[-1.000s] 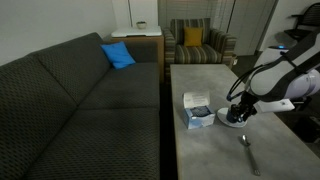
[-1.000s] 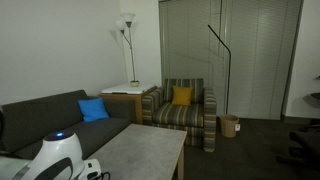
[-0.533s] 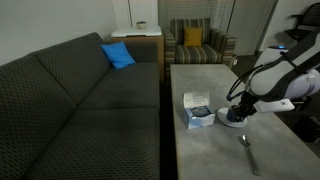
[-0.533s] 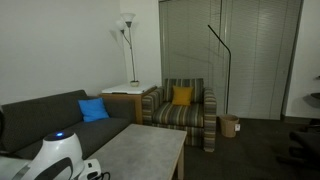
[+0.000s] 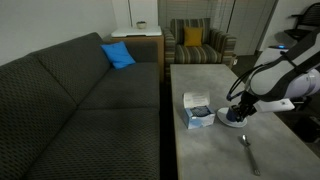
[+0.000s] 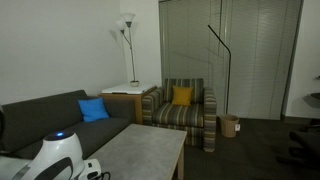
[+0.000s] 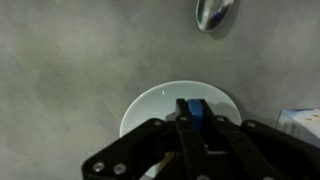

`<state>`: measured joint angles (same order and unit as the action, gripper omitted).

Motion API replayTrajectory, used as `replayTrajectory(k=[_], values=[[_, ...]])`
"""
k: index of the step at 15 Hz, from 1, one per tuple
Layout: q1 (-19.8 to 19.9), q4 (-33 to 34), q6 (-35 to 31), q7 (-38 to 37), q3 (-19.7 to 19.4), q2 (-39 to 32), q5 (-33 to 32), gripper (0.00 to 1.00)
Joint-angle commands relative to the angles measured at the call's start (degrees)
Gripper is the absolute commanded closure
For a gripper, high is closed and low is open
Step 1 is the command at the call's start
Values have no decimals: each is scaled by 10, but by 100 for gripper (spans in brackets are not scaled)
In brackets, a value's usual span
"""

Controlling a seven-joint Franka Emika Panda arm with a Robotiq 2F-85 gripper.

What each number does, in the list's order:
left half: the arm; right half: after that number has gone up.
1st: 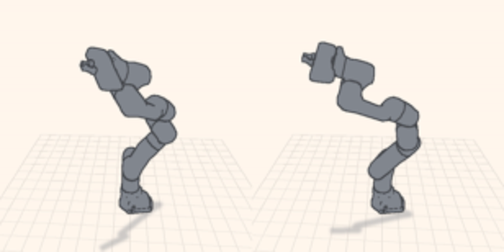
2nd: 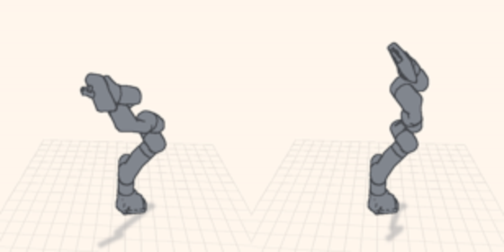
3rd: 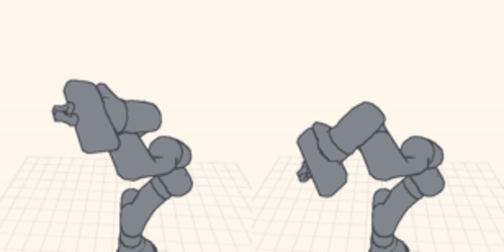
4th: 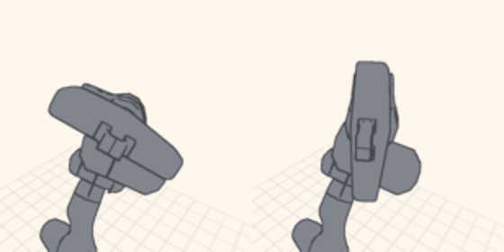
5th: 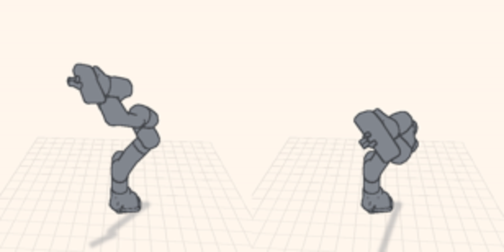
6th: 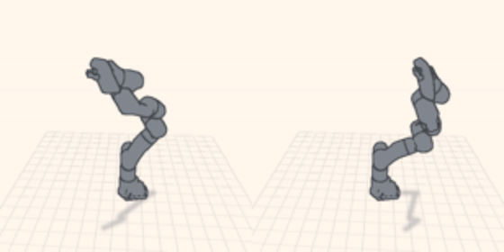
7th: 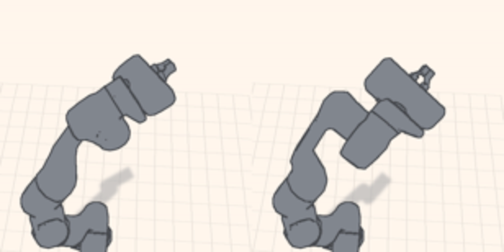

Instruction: Remove the blue mug from the white plate and set it down on the table

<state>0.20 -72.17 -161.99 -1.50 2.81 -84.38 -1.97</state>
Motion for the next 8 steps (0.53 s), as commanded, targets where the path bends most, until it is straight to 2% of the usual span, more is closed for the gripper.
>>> replayTrajectory(k=[1, 4, 8], values=[[5, 5, 18, 17, 5, 0, 10, 97], [-2, 10, 24, 6, -6, 0, 10, 97], [-28, 20, 24, -31, -47, 0, 8, 97]])
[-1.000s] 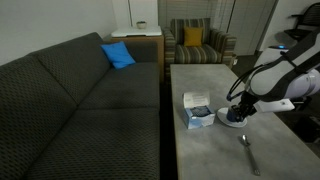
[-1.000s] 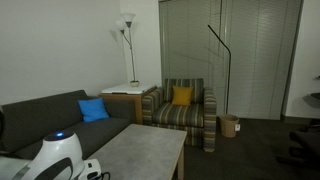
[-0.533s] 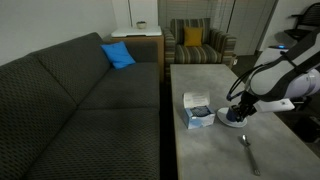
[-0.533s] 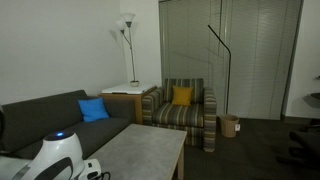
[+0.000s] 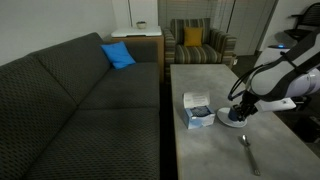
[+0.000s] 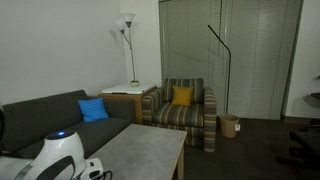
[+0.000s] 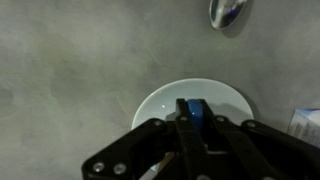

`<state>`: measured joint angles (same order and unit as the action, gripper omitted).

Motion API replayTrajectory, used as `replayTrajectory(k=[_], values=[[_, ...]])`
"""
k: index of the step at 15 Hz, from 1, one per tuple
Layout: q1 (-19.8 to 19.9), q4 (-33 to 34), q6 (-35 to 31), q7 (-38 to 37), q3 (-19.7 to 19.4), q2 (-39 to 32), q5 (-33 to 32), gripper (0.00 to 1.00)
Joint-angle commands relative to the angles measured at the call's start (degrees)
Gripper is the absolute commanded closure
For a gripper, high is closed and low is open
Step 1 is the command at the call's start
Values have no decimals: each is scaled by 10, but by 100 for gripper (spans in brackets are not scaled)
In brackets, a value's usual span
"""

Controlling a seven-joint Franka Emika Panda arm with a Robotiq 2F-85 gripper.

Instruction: Remove the blue mug from the white plate and set it down on the table

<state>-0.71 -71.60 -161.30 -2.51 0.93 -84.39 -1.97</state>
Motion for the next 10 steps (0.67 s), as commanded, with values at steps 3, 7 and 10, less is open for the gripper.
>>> replayTrajectory(k=[3, 7, 10], values=[[-27, -2, 9, -39, -39, 15, -1, 97], [-24, -23, 23, -33, -17, 35, 2, 97], [-26, -34, 34, -27, -9, 47, -4, 97]])
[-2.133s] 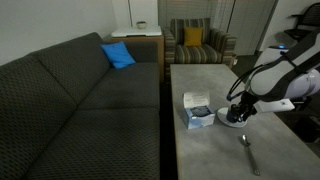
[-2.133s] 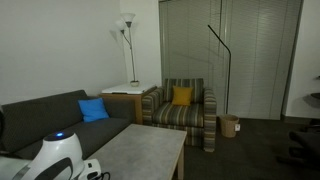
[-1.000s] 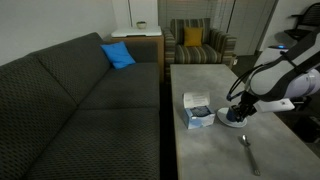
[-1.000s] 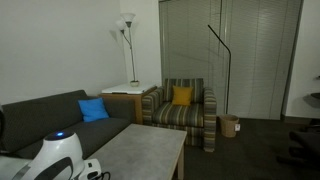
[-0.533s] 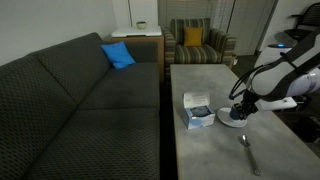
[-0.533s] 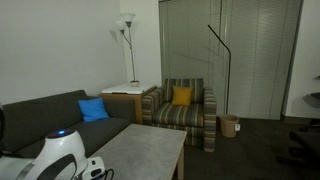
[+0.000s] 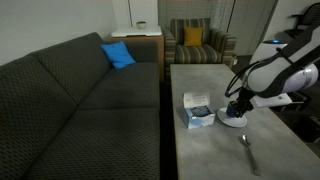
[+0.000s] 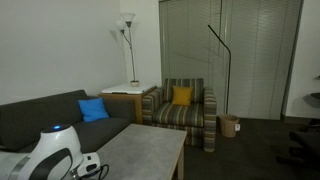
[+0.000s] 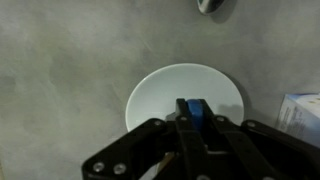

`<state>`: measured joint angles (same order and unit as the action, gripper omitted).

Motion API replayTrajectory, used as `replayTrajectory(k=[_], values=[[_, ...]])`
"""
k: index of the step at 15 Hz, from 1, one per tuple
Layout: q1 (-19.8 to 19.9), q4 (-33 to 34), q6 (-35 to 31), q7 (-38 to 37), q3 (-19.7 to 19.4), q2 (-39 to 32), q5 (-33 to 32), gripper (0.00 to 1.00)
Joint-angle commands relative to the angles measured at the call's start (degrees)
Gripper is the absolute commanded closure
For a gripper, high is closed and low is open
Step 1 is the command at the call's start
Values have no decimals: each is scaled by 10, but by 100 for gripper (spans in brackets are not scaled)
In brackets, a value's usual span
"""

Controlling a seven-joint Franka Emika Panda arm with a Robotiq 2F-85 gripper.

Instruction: Remove the blue mug from the white plate and set it down on the table

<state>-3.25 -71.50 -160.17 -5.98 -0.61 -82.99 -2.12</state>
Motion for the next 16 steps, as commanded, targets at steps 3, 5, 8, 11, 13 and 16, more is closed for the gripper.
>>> replayTrajectory(k=[3, 5, 8, 11, 13, 16], values=[[-3, -46, 30, 10, 10, 43, -3, 97], [-6, -57, 36, 6, 8, 53, -3, 97], [-3, -78, 21, 18, 17, 62, -4, 97], [-2, -98, 3, 14, 29, 65, 3, 97], [-2, -115, -15, 4, 36, 68, 8, 97], [-1, -161, -68, -31, 47, 77, 22, 97]])
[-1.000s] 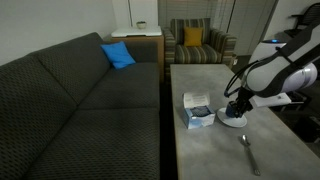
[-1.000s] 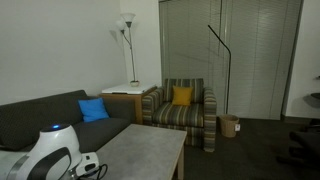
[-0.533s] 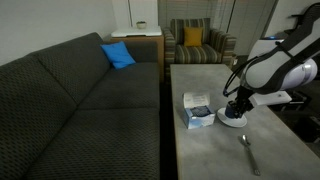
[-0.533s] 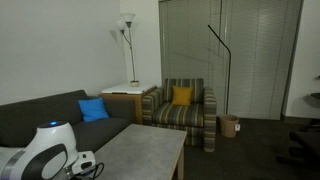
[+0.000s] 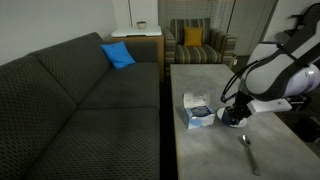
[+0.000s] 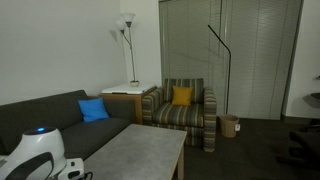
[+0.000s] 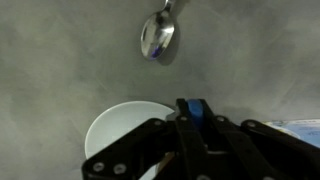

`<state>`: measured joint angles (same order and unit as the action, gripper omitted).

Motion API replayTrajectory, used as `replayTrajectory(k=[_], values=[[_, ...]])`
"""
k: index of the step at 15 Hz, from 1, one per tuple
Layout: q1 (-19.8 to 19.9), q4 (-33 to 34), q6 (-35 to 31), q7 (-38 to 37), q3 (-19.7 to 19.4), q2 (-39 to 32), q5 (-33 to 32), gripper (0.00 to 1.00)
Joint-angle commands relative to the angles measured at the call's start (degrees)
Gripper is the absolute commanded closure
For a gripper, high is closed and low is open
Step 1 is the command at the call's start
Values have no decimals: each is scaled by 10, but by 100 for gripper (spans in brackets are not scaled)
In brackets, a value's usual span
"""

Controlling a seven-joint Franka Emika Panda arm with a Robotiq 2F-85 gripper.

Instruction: Remove the blue mug from the white plate and set it down on the table

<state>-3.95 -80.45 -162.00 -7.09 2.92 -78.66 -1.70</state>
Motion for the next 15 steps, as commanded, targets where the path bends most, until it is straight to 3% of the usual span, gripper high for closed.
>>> replayTrajectory(k=[1, 7, 15], values=[[6, -90, -73, -32, 14, 38, 20, 97], [-11, -186, -186, -34, 11, 54, 44, 97], [-53, -253, -221, -27, 7, 75, 43, 97]])
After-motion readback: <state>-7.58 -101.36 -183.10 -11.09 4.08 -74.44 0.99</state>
